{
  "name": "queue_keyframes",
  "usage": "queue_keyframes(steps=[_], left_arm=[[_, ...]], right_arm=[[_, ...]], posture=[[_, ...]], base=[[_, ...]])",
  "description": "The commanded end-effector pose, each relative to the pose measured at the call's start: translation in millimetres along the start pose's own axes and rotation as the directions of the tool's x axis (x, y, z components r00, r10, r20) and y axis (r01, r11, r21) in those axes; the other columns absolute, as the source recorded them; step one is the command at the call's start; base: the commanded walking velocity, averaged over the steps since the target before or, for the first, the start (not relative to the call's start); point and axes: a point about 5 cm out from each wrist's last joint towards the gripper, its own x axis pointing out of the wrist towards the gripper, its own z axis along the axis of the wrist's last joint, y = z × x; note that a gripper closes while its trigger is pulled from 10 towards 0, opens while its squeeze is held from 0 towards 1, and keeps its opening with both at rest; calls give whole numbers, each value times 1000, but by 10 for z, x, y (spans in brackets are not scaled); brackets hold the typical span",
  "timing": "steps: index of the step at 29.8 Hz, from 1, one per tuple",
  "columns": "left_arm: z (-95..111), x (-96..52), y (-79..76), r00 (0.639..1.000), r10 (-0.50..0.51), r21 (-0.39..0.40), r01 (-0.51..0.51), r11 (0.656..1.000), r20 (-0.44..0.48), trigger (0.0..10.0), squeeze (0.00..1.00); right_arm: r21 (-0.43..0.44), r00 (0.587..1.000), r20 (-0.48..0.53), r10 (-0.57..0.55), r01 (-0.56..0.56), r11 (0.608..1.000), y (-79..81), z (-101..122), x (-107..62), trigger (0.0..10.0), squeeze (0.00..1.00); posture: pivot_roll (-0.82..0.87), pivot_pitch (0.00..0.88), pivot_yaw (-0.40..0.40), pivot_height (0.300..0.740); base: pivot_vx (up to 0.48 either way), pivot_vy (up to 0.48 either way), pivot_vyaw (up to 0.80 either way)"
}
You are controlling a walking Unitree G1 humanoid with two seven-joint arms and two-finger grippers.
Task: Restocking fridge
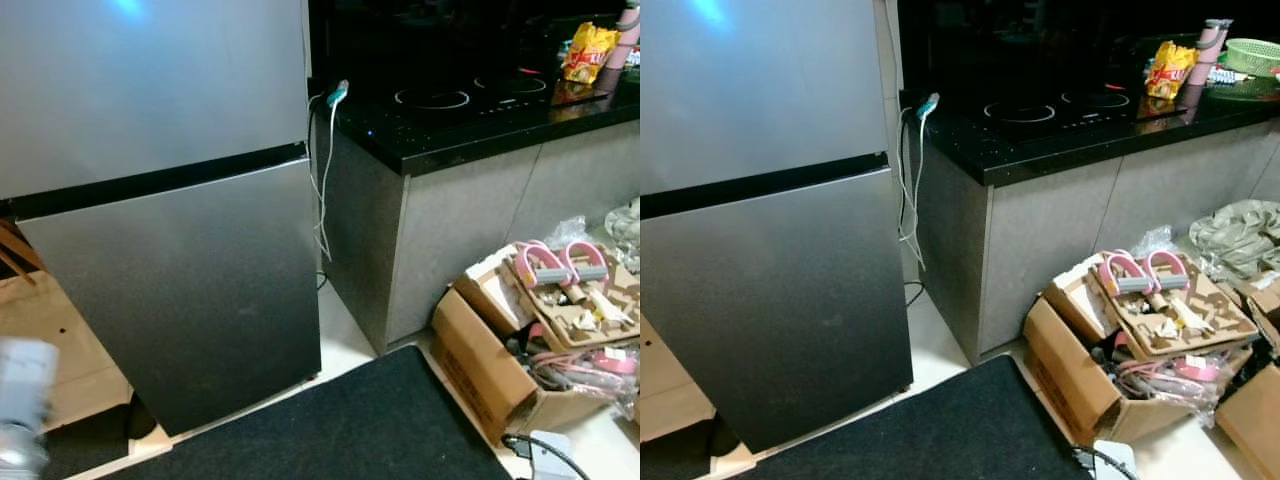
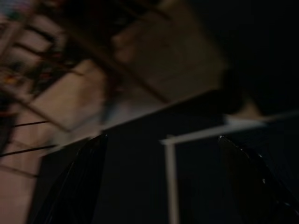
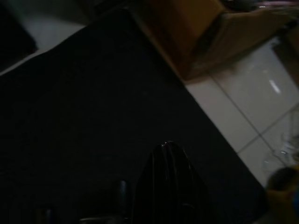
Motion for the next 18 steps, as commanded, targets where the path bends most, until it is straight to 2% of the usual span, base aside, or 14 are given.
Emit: queue_keyframes(steps=[1, 2, 3, 4, 5, 6, 7, 8, 9, 10, 11, 13, 15, 18], left_arm=[[-67, -56, -178, 997, -73, -13, 73, 997, -5, 10000, 0], [-164, -138, -401, 986, -162, -28, 161, 987, -32, 10000, 0], [-164, -138, -401, 986, -162, -28, 161, 987, -32, 10000, 0], [-265, -240, -629, 963, -264, -51, 261, 964, -62, 10000, 0], [-265, -240, -629, 963, -264, -51, 261, 964, -62, 10000, 0], [-367, -374, -875, 924, -374, -78, 368, 926, -83, 10000, 0], [-367, -374, -875, 924, -374, -78, 368, 926, -83, 10000, 0], [-453, -515, -1099, 877, -470, -117, 458, 881, -103, 10000, 0], [-498, -605, -1226, 845, -523, -145, 507, 850, -111, 10000, 0], [-498, -605, -1226, 845, -523, -145, 507, 850, -111, 10000, 0], [-520, -700, -1363, 815, -570, -166, 550, 818, -110, 10000, 0], [-509, -846, -1594, 775, -622, -143, 607, 782, -113, 10000, 0], [-479, -912, -1709, 754, -647, -107, 638, 762, -113, 10000, 0], [-468, -923, -1730, 749, -653, -97, 646, 757, -112, 10000, 0]], right_arm=[[-17, 1000, -18, 1, -2, 1000, -11, -61, -13, 10000, 0], [-33, 1000, -25, 12, -13, 999, -2, -71, -14, 10000, 0], [-33, 1000, -25, 12, -13, 999, -2, -71, -14, 10000, 0], [-49, 999, -37, 28, -29, 998, 15, -91, -16, 10000, 0], [-49, 999, -37, 28, -29, 998, 15, -91, -16, 10000, 0], [-64, 998, -53, 42, -46, 997, 38, -124, -19, 10000, 0], [-64, 998, -53, 42, -46, 997, 38, -124, -19, 10000, 0], [-70, 997, -60, 51, -55, 996, 56, -147, -23, 10000, 0], [-72, 996, -63, 55, -60, 996, 65, -159, -25, 10000, 0], [-72, 996, -63, 55, -60, 996, 65, -159, -25, 10000, 0], [-65, 996, -66, 57, -61, 996, 77, -172, -26, 10000, 0], [-76, 994, -71, 78, -84, 994, 133, -191, -25, 10000, 0], [-84, 992, -67, 107, -112, 990, 193, -184, -20, 10000, 0], [-83, 991, -64, 119, -124, 989, 215, -176, -18, 10000, 0]], posture=[[-26, 132, 28, 740], [-26, 132, 28, 740], [-26, 132, 28, 740], [-26, 132, 28, 740], [-26, 132, 28, 740], [-31, 129, 25, 740], [-31, 129, 25, 740], [-30, 127, 24, 740], [-28, 125, 23, 740], [-28, 125, 23, 740], [-22, 122, 18, 740], [-20, 109, 12, 740], [-18, 98, 15, 740], [-17, 95, 18, 740]], base=[[0, 0, 0], [0, 0, 0], [0, 0, 0], [0, 0, 0], [0, 0, 0], [0, 0, 0], [0, 0, 0], [0, 0, 0], [0, 0, 0], [0, 0, 0], [0, 0, 0], [0, 0, 0], [0, 0, 0], [0, 0, 0]])
